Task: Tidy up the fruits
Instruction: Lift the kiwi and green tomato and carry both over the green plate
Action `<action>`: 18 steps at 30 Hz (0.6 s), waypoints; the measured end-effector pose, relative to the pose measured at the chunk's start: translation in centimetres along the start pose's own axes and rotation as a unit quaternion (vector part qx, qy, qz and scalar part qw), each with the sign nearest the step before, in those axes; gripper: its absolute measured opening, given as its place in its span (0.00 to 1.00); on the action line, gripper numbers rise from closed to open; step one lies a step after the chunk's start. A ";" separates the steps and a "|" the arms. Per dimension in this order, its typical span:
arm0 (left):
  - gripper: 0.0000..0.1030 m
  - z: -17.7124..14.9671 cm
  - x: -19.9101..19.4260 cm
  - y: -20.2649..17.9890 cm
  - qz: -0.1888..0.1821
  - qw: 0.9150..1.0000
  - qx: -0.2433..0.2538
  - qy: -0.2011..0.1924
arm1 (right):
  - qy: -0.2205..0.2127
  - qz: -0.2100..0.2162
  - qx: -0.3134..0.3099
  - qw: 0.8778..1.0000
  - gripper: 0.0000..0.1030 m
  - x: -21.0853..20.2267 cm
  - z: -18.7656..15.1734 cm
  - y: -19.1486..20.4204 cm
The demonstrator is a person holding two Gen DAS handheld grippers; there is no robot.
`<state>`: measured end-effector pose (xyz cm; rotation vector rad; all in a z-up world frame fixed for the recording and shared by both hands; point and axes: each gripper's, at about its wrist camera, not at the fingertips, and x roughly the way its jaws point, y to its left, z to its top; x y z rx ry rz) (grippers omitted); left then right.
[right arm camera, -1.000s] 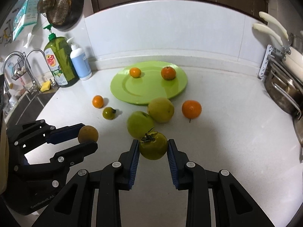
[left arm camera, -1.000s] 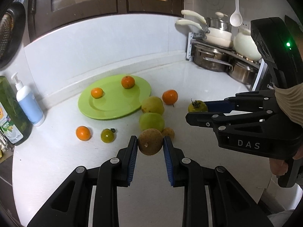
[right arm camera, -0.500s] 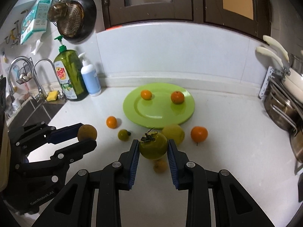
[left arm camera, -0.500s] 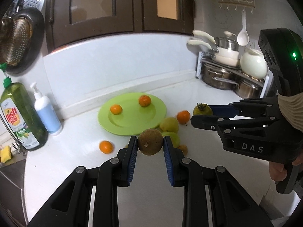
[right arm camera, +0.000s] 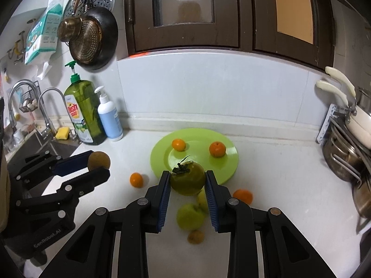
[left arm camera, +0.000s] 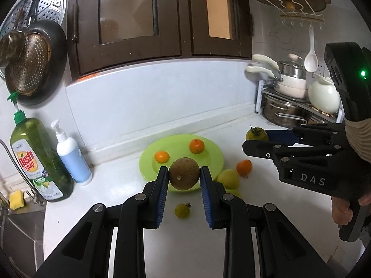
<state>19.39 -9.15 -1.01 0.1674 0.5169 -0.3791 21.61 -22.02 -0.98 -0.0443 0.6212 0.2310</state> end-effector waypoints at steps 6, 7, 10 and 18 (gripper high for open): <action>0.27 1.8 2.0 0.9 0.007 1.000 0.003 0.000 | 0.008 0.004 0.005 1.000 0.30 2.2 1.7 -0.8; 0.27 2.1 2.5 1.1 0.007 1.000 0.002 0.001 | 0.011 0.003 0.007 1.000 0.30 2.7 2.0 -1.0; 0.27 3.2 4.2 1.5 0.006 1.000 0.001 0.007 | 0.023 0.006 0.013 1.000 0.30 4.4 3.0 -1.8; 0.27 5.0 9.2 2.6 -0.004 0.999 -0.005 0.053 | 0.068 0.014 0.019 0.997 0.30 9.2 5.4 -3.5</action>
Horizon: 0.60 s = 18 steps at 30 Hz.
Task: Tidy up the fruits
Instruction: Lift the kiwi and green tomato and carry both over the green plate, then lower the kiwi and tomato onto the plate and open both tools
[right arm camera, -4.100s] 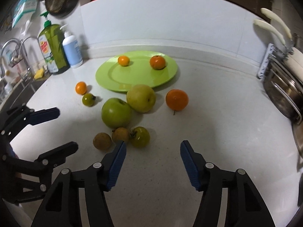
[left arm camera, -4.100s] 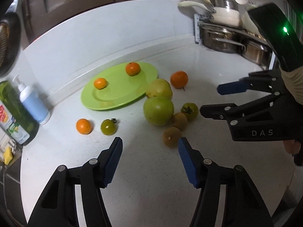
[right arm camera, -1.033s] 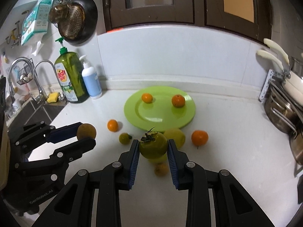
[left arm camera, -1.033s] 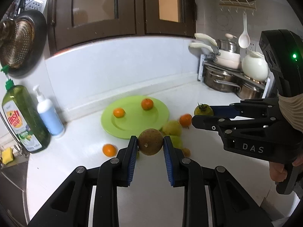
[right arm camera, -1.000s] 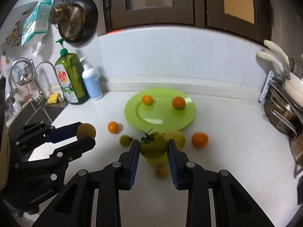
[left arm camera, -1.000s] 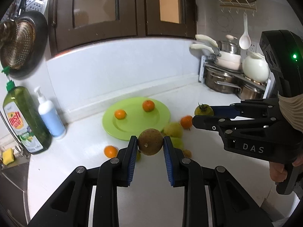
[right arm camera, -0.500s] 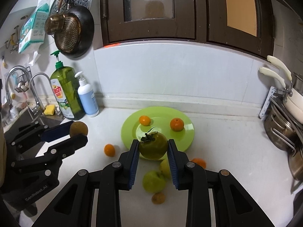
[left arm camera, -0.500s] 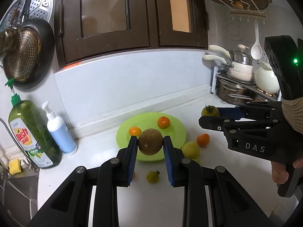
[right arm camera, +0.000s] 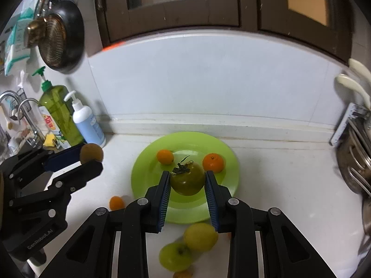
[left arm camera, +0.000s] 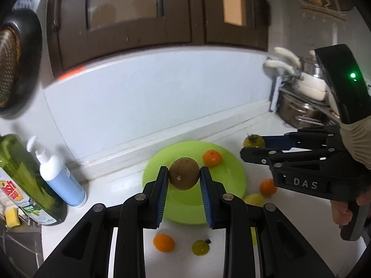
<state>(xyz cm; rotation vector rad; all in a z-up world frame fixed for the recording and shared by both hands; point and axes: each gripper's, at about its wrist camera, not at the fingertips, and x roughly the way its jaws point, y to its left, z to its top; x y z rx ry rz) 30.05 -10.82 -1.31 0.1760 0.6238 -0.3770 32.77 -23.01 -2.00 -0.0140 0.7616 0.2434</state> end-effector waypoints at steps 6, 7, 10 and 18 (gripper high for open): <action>0.27 0.4 4.6 0.8 -0.003 0.999 -0.005 0.049 | 0.043 -0.002 0.006 0.999 0.30 3.7 1.1 -1.2; 0.27 0.3 5.5 0.9 -0.007 0.998 -0.005 0.059 | 0.049 -0.006 0.007 0.999 0.30 4.3 1.2 -1.4; 0.27 0.2 7.4 1.5 -0.011 0.997 -0.017 0.079 | 0.066 -0.016 0.006 0.998 0.30 6.1 1.3 -1.6; 0.27 -0.8 11.6 2.8 -0.015 0.991 -0.040 0.127 | 0.102 -0.026 0.000 0.994 0.30 9.4 1.1 -2.0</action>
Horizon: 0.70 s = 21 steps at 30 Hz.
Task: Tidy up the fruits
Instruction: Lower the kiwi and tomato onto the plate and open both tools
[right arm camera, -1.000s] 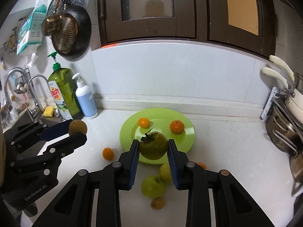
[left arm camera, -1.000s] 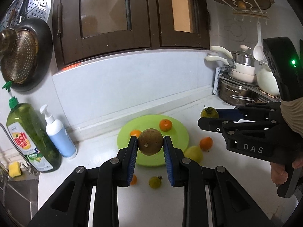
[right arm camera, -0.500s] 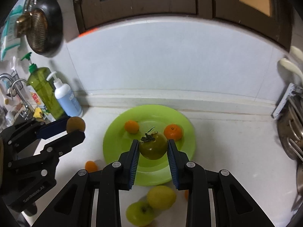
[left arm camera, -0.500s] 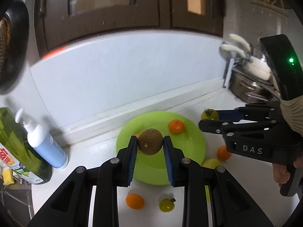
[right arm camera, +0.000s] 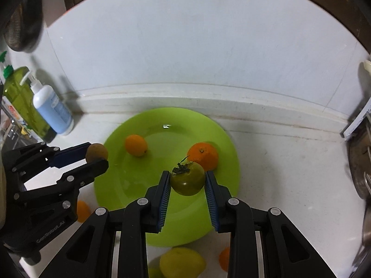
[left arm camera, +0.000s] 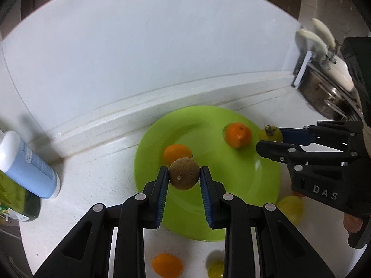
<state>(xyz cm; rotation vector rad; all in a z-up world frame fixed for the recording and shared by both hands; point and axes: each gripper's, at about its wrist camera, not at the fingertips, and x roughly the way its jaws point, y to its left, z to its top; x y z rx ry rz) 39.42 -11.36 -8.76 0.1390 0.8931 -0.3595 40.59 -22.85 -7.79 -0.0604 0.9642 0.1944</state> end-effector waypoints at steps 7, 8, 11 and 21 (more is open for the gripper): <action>0.27 0.0 2.0 0.4 -0.003 1.000 -0.007 0.027 | 0.028 0.006 0.013 0.999 0.30 2.0 -0.3 -0.7; 0.27 0.1 2.1 0.5 -0.005 1.000 -0.008 0.030 | 0.032 0.005 0.012 0.999 0.30 2.2 -0.4 -0.7; 0.27 0.2 2.5 0.5 -0.005 0.999 -0.008 0.034 | 0.039 0.005 0.013 0.999 0.30 2.8 -0.5 -0.9; 0.27 0.4 3.4 0.5 -0.007 0.999 -0.008 0.050 | 0.051 0.005 0.010 0.999 0.30 4.2 -0.2 -0.7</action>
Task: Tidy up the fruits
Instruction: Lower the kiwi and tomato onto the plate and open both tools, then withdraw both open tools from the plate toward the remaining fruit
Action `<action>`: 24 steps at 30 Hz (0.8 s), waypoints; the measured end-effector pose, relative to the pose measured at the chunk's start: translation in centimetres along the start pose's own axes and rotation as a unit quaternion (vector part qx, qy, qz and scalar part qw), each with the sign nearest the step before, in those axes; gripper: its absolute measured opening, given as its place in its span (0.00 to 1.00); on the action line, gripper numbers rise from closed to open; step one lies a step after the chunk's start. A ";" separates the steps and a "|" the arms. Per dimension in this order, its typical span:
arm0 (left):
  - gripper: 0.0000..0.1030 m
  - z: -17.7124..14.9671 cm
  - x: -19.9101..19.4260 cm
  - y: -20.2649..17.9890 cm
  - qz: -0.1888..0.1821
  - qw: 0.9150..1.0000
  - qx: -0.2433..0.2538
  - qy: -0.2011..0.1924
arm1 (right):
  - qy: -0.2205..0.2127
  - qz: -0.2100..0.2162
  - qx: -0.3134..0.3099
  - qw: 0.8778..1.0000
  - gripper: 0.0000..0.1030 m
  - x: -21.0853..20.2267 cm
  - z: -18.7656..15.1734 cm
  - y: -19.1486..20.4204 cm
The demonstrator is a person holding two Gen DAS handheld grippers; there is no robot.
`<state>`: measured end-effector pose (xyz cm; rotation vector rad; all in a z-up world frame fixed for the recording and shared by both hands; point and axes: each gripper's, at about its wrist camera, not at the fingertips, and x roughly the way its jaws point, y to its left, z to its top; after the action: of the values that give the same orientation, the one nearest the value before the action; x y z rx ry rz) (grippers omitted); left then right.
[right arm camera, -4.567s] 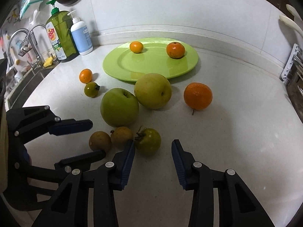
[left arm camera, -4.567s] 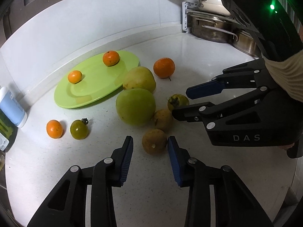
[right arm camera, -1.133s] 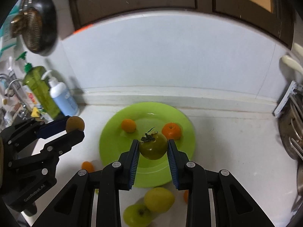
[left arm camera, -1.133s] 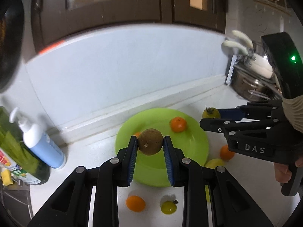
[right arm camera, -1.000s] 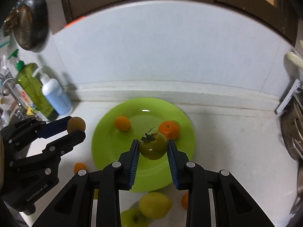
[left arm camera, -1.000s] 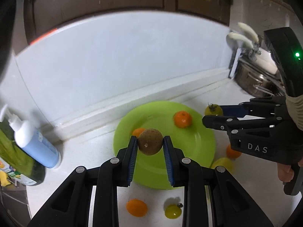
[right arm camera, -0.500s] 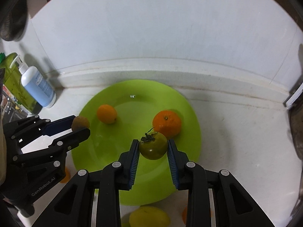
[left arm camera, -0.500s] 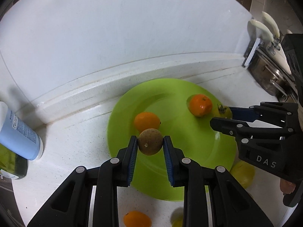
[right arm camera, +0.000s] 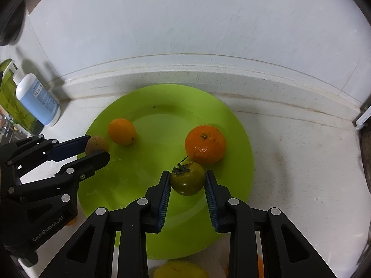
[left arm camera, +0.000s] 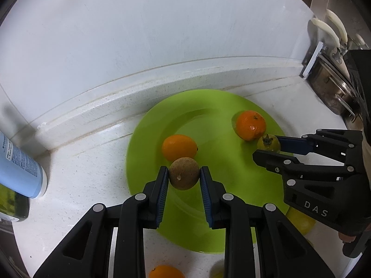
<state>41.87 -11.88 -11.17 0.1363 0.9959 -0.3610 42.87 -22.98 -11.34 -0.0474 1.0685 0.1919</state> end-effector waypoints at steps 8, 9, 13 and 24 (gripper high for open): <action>0.30 0.1 0.4 0.2 -0.003 1.000 -0.002 0.006 | 0.000 0.002 -0.002 1.000 0.30 0.2 0.1 0.0; 0.32 0.1 0.3 0.2 -0.001 1.000 -0.003 0.005 | 0.002 0.002 -0.002 1.000 0.31 0.2 0.1 -0.1; 0.38 -0.1 -0.8 0.5 0.006 1.000 -0.002 -0.007 | -0.004 0.002 0.010 1.000 0.41 -0.5 0.0 -0.4; 0.53 -1.0 -7.6 0.6 0.016 0.997 -0.002 -0.074 | -0.072 -0.018 0.006 0.997 0.48 -6.2 -1.3 0.4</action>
<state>37.60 -9.23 -5.37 0.1201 0.8465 -0.3350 38.75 -23.55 -6.56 -0.0416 0.9245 0.1548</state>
